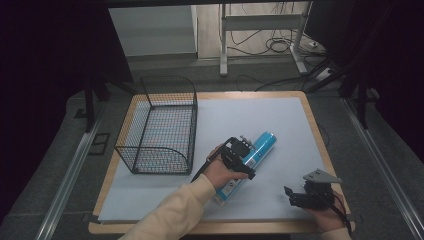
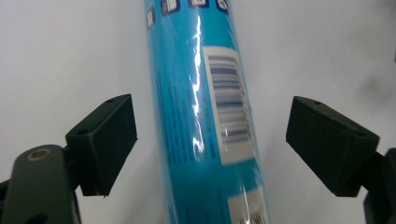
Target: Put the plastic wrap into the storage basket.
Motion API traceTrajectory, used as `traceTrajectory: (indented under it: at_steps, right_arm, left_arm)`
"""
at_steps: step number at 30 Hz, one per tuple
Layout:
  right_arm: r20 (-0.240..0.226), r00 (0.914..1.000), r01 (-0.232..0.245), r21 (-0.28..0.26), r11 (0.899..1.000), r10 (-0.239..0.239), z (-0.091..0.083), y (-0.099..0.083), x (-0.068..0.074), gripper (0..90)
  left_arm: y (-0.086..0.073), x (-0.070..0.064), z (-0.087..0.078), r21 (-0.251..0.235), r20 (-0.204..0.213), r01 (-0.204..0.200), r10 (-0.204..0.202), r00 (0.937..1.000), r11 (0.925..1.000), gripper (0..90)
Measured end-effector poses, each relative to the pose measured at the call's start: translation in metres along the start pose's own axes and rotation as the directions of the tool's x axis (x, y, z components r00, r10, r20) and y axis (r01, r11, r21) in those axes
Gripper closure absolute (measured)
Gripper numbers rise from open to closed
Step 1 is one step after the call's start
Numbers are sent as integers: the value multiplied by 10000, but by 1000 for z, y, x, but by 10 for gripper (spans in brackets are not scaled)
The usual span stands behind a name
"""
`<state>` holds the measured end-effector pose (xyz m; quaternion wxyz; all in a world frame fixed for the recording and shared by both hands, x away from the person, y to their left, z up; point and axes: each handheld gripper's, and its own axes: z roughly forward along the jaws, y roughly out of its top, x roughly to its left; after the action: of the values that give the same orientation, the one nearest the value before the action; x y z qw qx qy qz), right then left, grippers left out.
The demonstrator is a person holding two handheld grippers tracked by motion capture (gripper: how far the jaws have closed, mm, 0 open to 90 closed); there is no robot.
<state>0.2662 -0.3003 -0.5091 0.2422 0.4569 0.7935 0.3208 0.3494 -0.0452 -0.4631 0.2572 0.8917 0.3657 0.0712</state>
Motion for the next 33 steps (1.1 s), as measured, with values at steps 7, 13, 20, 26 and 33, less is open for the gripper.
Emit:
traceTrajectory:
  at_steps: [7, 13, 20, 26, 33]
  right_arm:
    - [-31, 10000, -15, 83, 10000, 16, 1, 0, 0, 110]
    - [-32, 10000, -9, 60, 10000, 9, 1, 0, 0, 110]
    - [-29, 10000, -33, 75, 10000, 33, 1, -1, -1, 110]
    - [-28, 10000, -54, 64, 10000, 54, 1, 0, -1, 111]
    - [3, 10000, -75, 104, 9999, 75, 1, 0, -1, 112]
  left_arm:
    - [17, -1, 17, 421, -39, 66, -65, 10000, 9991, 159]
    - [28, -1, 31, 734, -189, 195, -182, 9997, 9971, 163]
    - [25, 6, 44, 1198, -177, 532, -514, 9985, 9914, 198]
    - [23, 8, 51, 1471, 11, 616, -625, 9980, 9872, 298]
    - [24, 12, 51, 1627, 248, 903, -956, 9951, 9825, 308]
